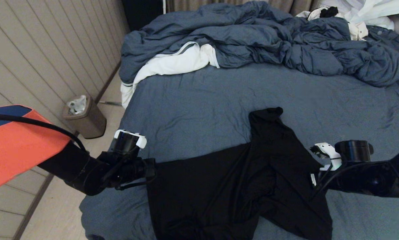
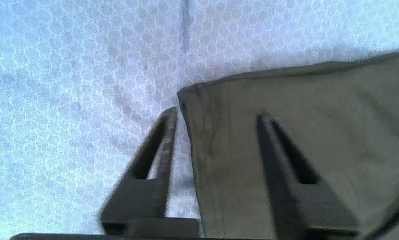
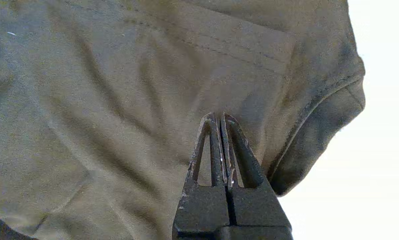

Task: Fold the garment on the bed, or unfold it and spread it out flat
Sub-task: Unford the black T-shirt

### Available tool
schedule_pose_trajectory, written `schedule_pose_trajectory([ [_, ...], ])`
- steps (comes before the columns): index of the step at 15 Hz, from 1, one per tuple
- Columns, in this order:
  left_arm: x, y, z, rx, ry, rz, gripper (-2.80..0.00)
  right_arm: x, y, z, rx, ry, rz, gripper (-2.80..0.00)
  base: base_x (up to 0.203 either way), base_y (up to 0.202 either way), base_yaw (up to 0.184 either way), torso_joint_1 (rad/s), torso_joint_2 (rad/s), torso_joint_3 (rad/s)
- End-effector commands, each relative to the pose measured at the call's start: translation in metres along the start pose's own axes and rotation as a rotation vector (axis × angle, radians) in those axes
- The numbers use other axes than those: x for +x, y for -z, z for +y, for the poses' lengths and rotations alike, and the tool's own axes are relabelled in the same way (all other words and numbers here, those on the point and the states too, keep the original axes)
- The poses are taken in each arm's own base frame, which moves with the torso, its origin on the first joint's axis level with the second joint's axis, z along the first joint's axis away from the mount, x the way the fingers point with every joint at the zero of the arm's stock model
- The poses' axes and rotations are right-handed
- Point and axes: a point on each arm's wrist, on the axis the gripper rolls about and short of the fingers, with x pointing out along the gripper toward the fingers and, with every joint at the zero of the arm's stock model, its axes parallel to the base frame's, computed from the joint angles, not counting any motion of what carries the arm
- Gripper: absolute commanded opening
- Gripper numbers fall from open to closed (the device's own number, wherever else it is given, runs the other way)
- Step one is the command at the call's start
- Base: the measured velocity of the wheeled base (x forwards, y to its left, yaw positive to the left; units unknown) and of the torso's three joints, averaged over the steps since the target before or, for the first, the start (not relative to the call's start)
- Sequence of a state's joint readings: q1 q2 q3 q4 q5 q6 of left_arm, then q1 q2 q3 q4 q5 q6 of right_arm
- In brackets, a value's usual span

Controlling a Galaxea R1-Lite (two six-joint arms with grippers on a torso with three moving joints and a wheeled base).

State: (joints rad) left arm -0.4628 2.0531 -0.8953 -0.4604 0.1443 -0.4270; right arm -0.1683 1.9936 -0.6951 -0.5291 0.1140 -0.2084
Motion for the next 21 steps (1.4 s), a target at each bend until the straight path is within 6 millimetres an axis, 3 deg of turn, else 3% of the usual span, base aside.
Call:
schedule_pose_trajectory([
  [1, 0.003, 0.001, 0.002, -0.005, -0.007, 0.004, -2.8, 0.001, 0.0, 0.0, -0.001, 0.0, 0.001, -2.8, 0.0, 0.0, 0.0, 0.0, 0.0, 0.0],
  [6, 0.003, 0.002, 0.006, -0.013, -0.015, 0.0, -2.8, 0.0, 0.0, 0.0, -0.002, 0.002, -0.004, -2.8, 0.0, 0.0, 0.0, 0.0, 0.0, 0.0],
  [7, 0.0, 0.0, 0.005, -0.014, -0.01, -0.007, 0.0, 0.001, 0.0, 0.0, -0.002, 0.001, -0.002, -2.8, 0.0, 0.0, 0.0, 0.0, 0.0, 0.0],
  [12, 0.002, 0.002, 0.007, -0.016, -0.012, -0.007, 0.0, 0.002, 0.001, 0.0, -0.001, 0.0, 0.002, -2.8, 0.0, 0.0, 0.0, 0.0, 0.0, 0.0],
  [21, 0.032, 0.016, 0.008, -0.007, -0.022, 0.017, 0.0, 0.003, -0.001, -0.001, -0.002, 0.001, -0.002, -2.8, 0.0, 0.0, 0.0, 0.0, 0.0, 0.0],
])
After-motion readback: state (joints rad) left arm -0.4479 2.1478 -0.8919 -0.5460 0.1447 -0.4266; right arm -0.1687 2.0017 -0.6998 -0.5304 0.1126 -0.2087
